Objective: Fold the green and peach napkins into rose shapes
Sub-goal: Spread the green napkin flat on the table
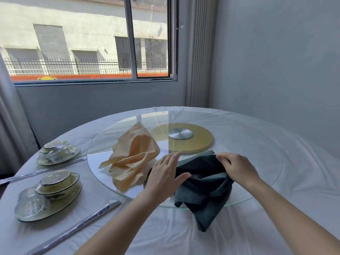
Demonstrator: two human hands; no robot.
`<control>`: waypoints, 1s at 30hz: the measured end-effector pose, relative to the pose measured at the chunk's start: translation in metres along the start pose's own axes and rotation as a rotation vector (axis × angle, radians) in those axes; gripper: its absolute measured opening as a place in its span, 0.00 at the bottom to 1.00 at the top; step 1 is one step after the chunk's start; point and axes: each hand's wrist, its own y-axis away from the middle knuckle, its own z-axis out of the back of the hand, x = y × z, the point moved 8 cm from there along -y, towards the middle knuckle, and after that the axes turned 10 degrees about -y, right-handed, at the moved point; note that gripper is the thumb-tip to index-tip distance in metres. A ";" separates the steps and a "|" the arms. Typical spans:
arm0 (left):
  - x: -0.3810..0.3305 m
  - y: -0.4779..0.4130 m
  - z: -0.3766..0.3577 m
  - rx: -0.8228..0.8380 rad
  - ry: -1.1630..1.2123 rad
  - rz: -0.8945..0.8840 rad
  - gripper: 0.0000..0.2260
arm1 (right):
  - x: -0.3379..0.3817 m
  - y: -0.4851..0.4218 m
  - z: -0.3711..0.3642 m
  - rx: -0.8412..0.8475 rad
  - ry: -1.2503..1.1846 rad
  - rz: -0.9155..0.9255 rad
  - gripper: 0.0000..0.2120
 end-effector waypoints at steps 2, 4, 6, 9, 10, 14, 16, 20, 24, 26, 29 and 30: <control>-0.021 -0.022 -0.009 0.156 0.122 -0.005 0.33 | 0.011 0.008 -0.004 0.036 -0.013 0.046 0.12; -0.041 -0.036 -0.020 0.280 0.208 -0.014 0.31 | 0.021 0.015 -0.005 0.036 -0.033 0.085 0.12; -0.048 -0.042 -0.028 0.321 0.282 0.026 0.22 | 0.024 0.019 -0.003 0.005 -0.094 0.103 0.11; -0.041 -0.042 -0.026 0.256 0.330 0.094 0.07 | 0.013 0.025 -0.001 0.008 -0.091 0.005 0.20; -0.038 -0.041 -0.023 0.233 0.323 0.108 0.07 | 0.008 0.027 -0.001 0.019 -0.033 -0.031 0.23; -0.027 -0.043 -0.006 0.160 0.310 0.120 0.07 | -0.001 0.033 0.004 0.029 0.173 -0.117 0.08; -0.020 -0.045 -0.001 0.159 0.280 0.128 0.08 | -0.007 0.033 0.010 0.023 0.145 -0.169 0.13; -0.003 -0.043 0.005 0.109 0.224 0.134 0.08 | -0.012 0.029 0.029 -0.019 0.089 -0.229 0.17; 0.016 -0.033 0.006 0.066 0.178 0.179 0.08 | -0.017 0.021 0.048 0.003 0.012 -0.250 0.13; 0.022 -0.029 0.004 0.039 0.182 0.184 0.08 | -0.022 0.017 0.056 -0.014 0.010 -0.259 0.19; 0.024 -0.026 0.001 0.018 0.162 0.156 0.06 | -0.022 0.009 0.063 -0.109 -0.012 -0.251 0.15; 0.022 -0.026 0.000 0.019 0.161 0.143 0.06 | -0.018 0.007 0.063 -0.137 -0.059 -0.246 0.12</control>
